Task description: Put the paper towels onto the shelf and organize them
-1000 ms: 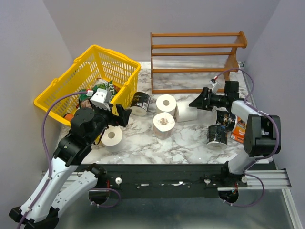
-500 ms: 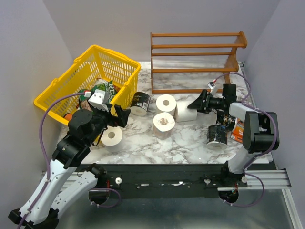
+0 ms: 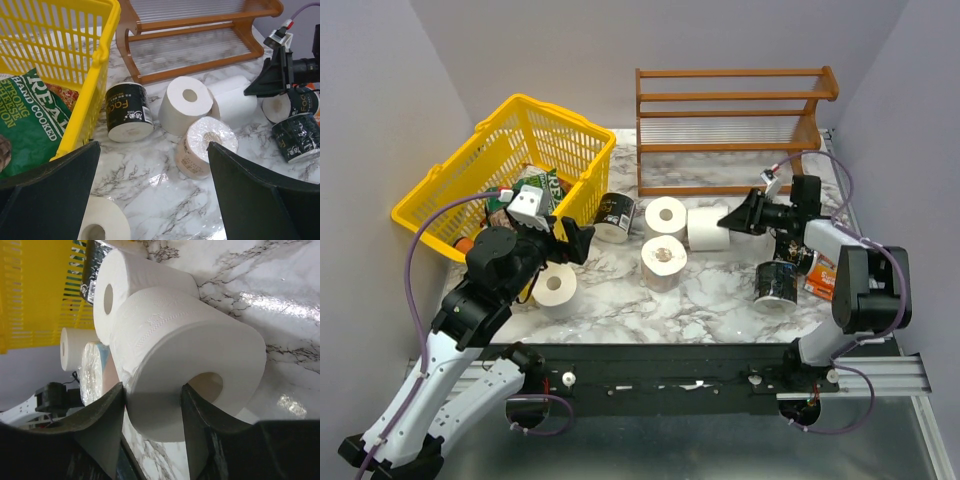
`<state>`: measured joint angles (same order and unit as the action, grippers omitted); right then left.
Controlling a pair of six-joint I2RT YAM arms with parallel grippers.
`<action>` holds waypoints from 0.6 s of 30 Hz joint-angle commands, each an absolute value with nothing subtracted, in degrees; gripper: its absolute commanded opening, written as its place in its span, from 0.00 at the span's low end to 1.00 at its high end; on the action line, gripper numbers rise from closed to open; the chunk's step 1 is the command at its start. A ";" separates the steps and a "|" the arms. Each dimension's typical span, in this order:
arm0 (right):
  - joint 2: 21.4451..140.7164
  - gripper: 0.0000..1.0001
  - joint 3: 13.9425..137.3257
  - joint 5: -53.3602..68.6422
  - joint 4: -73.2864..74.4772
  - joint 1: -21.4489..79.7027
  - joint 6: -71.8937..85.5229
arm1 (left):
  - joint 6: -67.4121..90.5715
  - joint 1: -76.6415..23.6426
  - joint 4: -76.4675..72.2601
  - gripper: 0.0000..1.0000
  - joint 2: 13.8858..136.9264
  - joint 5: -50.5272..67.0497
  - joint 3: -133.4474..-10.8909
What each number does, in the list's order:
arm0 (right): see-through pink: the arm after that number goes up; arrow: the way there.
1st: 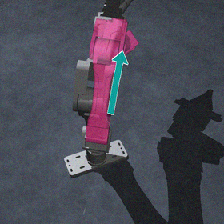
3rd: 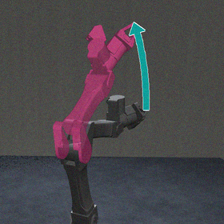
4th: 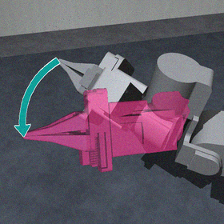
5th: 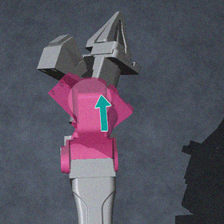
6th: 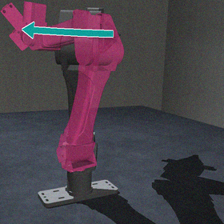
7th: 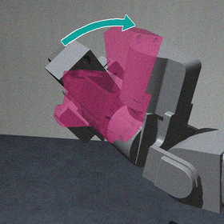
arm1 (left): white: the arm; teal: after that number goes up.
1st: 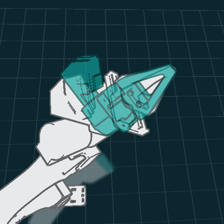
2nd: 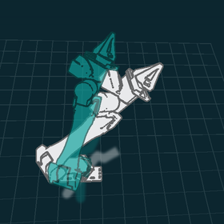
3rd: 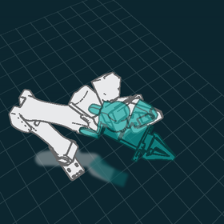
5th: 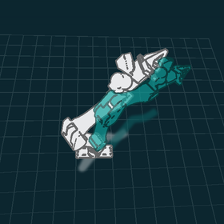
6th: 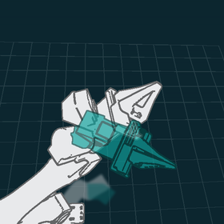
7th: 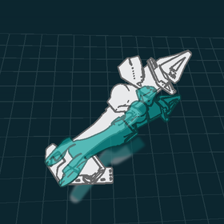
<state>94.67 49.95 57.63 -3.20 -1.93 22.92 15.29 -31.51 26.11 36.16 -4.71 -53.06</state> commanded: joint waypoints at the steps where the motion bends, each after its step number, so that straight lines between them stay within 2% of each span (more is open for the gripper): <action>1: 83.86 0.42 54.21 43.84 6.74 -1.06 18.03 | 14.86 -31.29 24.00 0.99 36.30 -8.43 -52.30; 5: 77.88 0.42 60.00 27.89 17.30 4.55 10.12 | 13.89 -31.29 19.17 0.99 36.47 -11.07 -50.02; 10: 78.66 0.42 69.77 10.94 33.20 11.94 1.06 | 11.52 -31.29 11.53 0.99 36.12 -13.09 -44.74; 15: 76.30 0.40 75.74 7.48 37.18 15.11 -4.12 | 11.43 -31.29 11.69 0.99 33.58 -12.22 -43.16; 18: 73.93 0.35 78.22 8.16 35.78 15.64 -9.46 | 11.78 -31.29 11.34 0.99 31.21 -11.87 -42.10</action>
